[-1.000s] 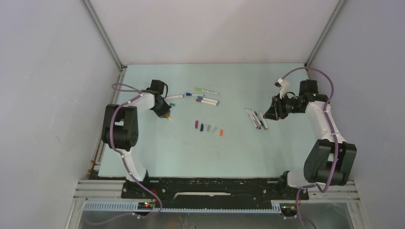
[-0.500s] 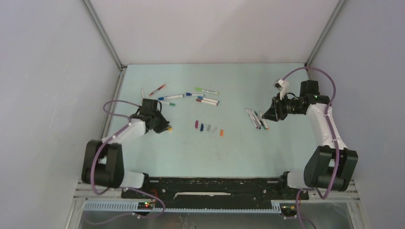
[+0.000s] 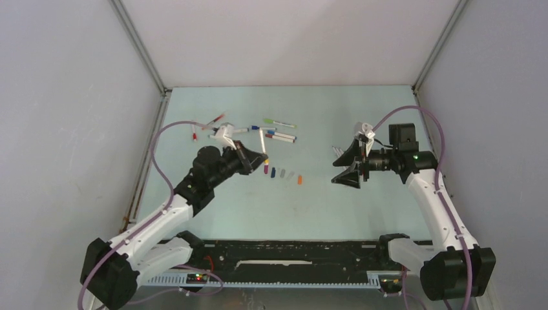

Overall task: Open the pen caps
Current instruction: Pick up the pen from the center of the board.

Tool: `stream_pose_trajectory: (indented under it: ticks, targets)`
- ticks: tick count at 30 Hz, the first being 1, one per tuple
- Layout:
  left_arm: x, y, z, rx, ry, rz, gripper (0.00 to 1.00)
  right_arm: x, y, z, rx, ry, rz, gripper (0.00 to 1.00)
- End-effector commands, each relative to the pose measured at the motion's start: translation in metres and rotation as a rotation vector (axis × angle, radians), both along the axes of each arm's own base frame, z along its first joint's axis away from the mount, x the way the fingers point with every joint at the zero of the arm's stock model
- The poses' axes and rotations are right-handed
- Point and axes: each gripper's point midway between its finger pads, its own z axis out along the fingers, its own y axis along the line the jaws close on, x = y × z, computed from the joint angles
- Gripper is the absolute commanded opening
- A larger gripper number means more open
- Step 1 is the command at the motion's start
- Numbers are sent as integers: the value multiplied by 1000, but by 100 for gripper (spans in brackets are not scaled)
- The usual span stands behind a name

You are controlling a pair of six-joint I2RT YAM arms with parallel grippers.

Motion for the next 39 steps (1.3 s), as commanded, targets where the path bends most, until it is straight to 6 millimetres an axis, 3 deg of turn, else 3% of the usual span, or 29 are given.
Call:
stream_pose_trajectory:
  ticks: [1, 8, 16, 27, 32, 36, 37, 39]
  targets:
    - [-17, -38, 48, -47, -225, -138, 0, -10, 13, 25, 160, 59, 104, 68]
    - [-38, -91, 56, -13, -261, -235, 0, -1, 21, 18, 230, 286, 47, 70]
    - [-46, -137, 56, 18, -253, -304, 0, 11, 34, 12, 236, 403, -40, 71]
    - [-59, -176, 53, 26, -238, -375, 0, 37, 34, 5, 251, 437, -193, 65]
    - [-64, -188, 51, 31, -232, -397, 0, 39, 33, 6, 274, 465, -207, 61]
    - [-65, -193, 52, 32, -232, -408, 0, 38, 35, 5, 275, 474, -197, 52]
    - [-66, -194, 52, 33, -231, -410, 0, 37, 35, 5, 276, 476, -191, 47]
    - [-66, -194, 51, 37, -228, -412, 1, 34, 36, 8, 281, 477, -167, 28]
